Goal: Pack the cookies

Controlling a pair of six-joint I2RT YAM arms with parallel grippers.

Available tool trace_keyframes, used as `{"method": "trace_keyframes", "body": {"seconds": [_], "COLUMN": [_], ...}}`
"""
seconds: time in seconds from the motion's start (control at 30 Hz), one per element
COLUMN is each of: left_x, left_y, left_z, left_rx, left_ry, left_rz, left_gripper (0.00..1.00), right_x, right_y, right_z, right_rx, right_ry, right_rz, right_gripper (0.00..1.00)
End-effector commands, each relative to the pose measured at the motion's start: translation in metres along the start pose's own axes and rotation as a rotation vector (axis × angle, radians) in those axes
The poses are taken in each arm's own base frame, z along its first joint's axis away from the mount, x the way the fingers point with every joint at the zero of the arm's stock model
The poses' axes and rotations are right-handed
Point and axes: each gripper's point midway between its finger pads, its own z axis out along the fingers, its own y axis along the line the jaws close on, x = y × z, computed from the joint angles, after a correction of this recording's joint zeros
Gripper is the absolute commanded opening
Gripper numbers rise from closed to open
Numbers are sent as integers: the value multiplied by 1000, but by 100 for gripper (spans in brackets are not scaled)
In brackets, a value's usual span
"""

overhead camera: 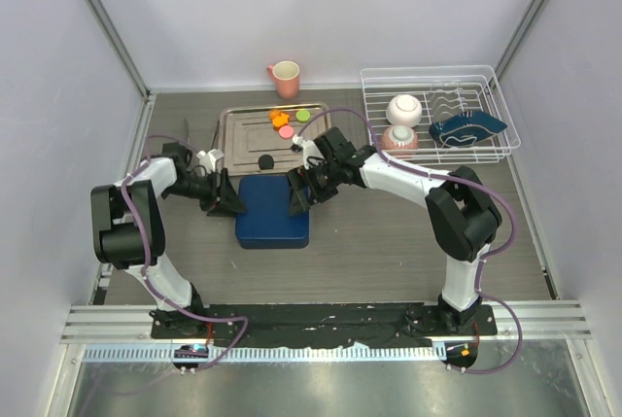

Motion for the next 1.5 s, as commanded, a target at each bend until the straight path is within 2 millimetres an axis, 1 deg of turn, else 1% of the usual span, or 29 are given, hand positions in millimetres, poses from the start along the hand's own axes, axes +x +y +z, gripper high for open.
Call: {"method": "trace_keyframes", "body": {"seconds": [0.0,0.23,0.27,0.37,0.5,0.53,0.63,0.67,0.77,0.83,0.9,0.93,0.97,1.03,1.07,1.2,1.23,1.33,1.47], "left_x": [-2,-3,-3,-3,-4,-5,-7,-6,-6,-8,-11,-12,-13,-15,-17,-23,-27,-35,-44], "left_y": [0,3,3,4,6,5,8,10,10,10,5,3,2,-2,-3,-10,-13,-18,-20], "left_z": [7,10,10,12,13,14,14,15,14,12,9,8,7,4,3,-3,-5,-8,-11], "left_rx": [13,19,19,21,26,25,11,-1,-10,-17,-11,-5,-2,-3,-4,4,6,6,1], "left_ry": [9,13,13,16,21,19,11,12,6,-7,-21,-24,-26,-36,-41,-61,-70,-86,-102], "left_rz": [-7,-13,-15,-16,-23,-49,-51,-61,-56,-46,-25,-20,-13,5,14,37,45,57,64], "left_gripper": [50,42,37,28,22,21,13,9,4,3,6,9,24,35,38,45,47,50,51], "right_x": [-15,-14,-14,-13,-11,-11,-9,-9,-7,-7,-6,-6,-6,-5,-5,-5,-5,-5,-4], "right_y": [8,9,9,8,8,9,8,9,8,8,8,8,8,7,7,8,7,7,8], "right_z": [0,5,6,6,7,7,8,9,10,10,9,9,9,8,9,7,7,7,6], "right_rx": [-17,-21,-21,-17,-15,-16,-16,-17,-17,-15,-14,-12,-11,-9,-8,-7,-5,-5,-6], "right_ry": [-32,-21,-21,-19,-14,-14,-9,-8,-4,-3,-3,-3,-5,-3,-4,-7,-6,-6,-6], "right_rz": [-44,-43,-44,-48,-49,-48,-49,-48,-50,-49,-51,-51,-53,-53,-54,-58,-56,-58,-59], "right_gripper": [90,90,90,90,90,90,90,90,91,90,90,90,90,90,90,90,90,90,90]}}
